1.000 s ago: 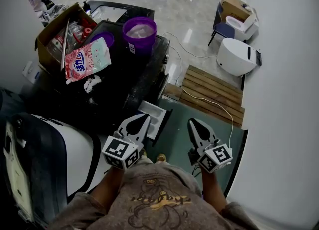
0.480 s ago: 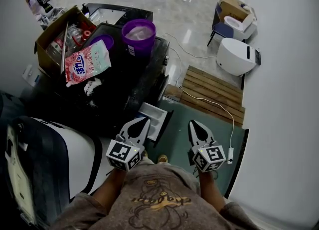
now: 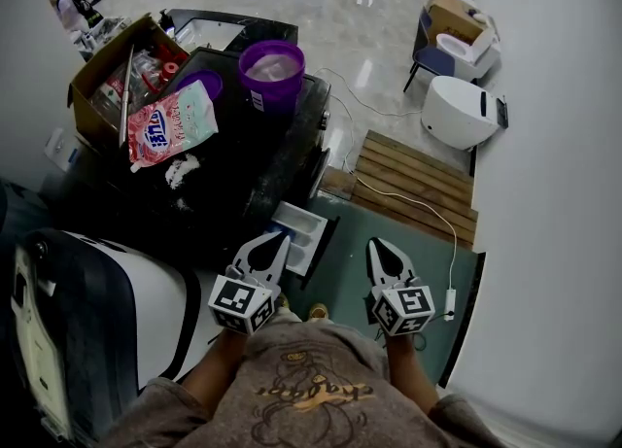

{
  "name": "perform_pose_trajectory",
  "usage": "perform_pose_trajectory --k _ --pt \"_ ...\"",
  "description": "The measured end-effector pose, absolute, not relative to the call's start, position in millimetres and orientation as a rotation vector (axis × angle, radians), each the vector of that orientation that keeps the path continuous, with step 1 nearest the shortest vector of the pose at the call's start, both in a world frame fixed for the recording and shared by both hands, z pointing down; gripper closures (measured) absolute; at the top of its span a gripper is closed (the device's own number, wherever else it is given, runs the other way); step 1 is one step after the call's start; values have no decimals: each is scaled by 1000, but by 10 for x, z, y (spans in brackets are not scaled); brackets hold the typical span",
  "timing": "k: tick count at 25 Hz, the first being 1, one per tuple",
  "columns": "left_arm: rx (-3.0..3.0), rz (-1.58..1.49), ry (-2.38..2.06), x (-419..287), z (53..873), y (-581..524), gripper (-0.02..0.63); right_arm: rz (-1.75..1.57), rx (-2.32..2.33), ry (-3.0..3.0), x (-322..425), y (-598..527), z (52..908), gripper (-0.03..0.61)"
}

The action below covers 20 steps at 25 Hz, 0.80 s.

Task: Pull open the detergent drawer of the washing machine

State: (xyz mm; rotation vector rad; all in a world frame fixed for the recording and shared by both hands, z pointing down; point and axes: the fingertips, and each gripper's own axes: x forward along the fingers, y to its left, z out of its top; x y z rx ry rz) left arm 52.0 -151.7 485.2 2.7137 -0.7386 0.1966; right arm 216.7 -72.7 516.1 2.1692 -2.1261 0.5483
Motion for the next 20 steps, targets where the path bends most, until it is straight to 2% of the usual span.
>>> perform_pose_trajectory --k 20 --pt "2702 201 -762 495 4860 -1547 594 562 2160 -2159 2137 -747 5238 577"
